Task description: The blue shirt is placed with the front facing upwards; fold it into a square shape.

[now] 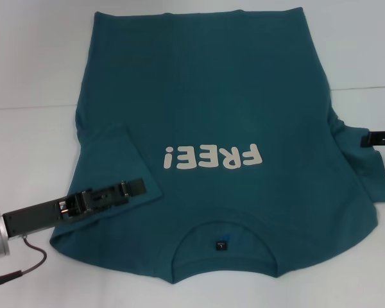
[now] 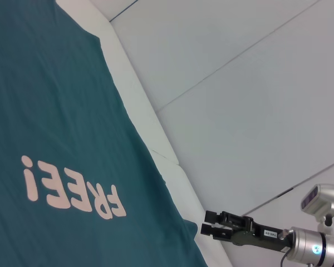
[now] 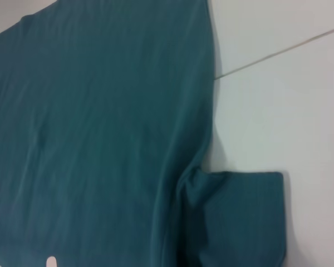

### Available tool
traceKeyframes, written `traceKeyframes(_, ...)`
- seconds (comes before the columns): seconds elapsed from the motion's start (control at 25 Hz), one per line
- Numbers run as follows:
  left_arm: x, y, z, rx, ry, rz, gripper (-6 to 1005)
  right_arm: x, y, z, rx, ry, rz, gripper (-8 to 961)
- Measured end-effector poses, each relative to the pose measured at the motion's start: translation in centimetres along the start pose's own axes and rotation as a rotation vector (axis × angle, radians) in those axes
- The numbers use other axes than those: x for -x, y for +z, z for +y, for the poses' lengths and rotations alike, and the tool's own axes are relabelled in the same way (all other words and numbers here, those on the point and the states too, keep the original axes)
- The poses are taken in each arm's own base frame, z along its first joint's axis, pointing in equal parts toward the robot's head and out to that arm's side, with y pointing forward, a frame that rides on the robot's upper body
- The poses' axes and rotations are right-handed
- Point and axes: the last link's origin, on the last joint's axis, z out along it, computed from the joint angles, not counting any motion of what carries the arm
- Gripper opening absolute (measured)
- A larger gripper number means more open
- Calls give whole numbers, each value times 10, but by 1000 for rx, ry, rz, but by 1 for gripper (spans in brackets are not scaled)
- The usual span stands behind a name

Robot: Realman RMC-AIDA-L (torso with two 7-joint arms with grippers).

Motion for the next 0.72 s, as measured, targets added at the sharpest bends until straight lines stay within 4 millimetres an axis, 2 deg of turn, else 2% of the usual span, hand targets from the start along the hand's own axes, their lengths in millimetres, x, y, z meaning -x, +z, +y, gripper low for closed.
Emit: traceKeyframes(0.72, -2, 0, 0, 4, -2, 14, 897, -6, 19, 7, -24, 15, -8, 838)
